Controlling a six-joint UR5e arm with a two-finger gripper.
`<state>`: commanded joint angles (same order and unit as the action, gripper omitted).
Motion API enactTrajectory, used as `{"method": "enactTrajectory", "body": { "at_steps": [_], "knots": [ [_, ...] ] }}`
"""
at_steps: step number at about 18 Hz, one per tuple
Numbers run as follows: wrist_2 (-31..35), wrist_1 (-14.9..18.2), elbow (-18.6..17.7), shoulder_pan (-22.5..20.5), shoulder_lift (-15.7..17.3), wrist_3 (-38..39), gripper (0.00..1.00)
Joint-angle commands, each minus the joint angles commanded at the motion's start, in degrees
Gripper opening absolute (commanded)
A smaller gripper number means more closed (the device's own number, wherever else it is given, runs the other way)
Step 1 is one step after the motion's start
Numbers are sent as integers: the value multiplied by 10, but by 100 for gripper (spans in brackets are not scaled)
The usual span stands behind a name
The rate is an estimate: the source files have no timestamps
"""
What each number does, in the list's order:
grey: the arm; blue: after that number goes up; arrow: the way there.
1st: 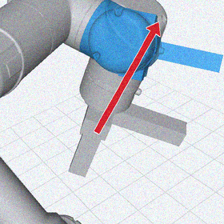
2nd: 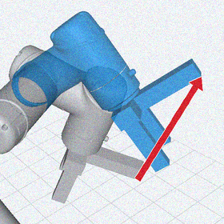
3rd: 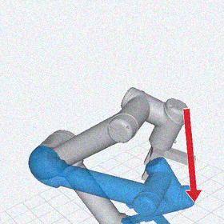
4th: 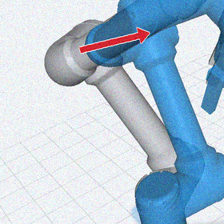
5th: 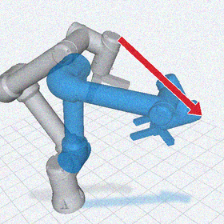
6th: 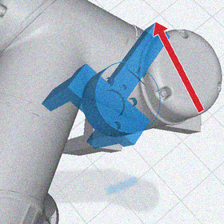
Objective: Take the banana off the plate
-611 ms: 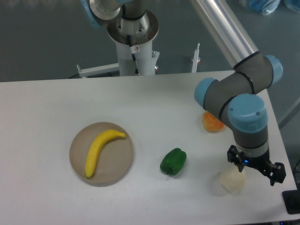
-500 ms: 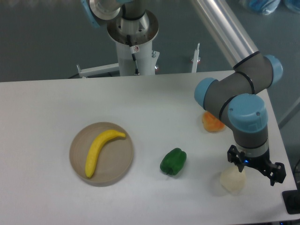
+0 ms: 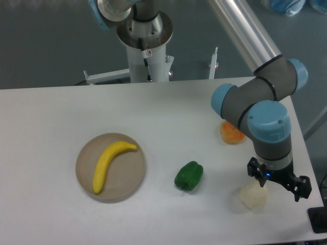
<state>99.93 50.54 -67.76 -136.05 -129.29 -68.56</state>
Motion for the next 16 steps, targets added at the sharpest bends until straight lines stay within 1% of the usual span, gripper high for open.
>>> {"method": "enactTrajectory", "body": {
  "at_steps": [2, 4, 7, 10, 12, 16],
  "knots": [
    [1, 0, 0, 3, 0, 18, 100],
    [0, 0, 0, 10, 2, 64, 100],
    [4, 3, -5, 26, 21, 114, 100],
    [-2, 9, -20, 44, 44, 205, 100],
    [-6, 21, -47, 51, 67, 247, 100],
    [-34, 60, -119, 62, 140, 252, 100]
  ]
}}
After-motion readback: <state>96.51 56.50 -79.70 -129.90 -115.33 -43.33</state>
